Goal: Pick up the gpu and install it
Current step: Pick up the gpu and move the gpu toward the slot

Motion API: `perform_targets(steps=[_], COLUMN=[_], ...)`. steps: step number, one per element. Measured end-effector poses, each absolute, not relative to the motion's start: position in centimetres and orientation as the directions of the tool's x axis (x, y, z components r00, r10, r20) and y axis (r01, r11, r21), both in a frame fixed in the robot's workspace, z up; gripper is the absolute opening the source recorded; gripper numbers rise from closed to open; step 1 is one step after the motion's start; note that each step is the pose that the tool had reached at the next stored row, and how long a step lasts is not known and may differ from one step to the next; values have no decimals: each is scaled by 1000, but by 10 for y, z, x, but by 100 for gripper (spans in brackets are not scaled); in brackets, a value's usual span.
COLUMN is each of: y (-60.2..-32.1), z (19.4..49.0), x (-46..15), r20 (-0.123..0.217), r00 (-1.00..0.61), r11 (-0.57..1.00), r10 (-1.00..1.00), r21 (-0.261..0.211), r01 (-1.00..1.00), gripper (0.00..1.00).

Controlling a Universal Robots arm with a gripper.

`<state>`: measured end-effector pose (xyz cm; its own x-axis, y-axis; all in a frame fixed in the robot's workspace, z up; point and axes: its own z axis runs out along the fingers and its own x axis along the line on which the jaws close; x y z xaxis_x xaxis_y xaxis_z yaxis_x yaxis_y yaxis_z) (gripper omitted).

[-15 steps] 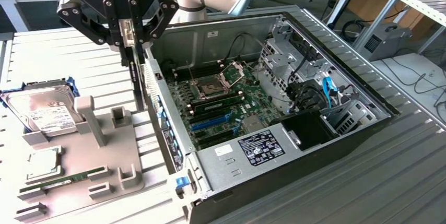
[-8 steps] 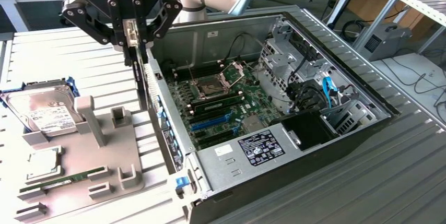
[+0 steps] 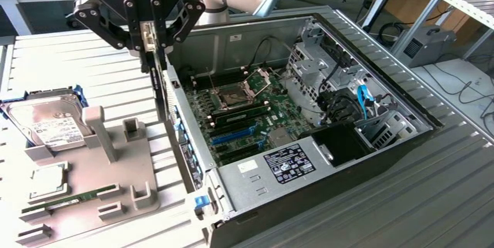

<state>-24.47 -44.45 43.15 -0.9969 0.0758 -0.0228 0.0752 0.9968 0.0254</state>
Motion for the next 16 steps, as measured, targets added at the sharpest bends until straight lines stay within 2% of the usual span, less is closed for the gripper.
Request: perform_targets(steps=[16], y=[-445], z=[430], x=[-236], r20=[-23], r00=[-997], r11=[997], r10=[76], r21=[25], r01=[75], gripper=[26])
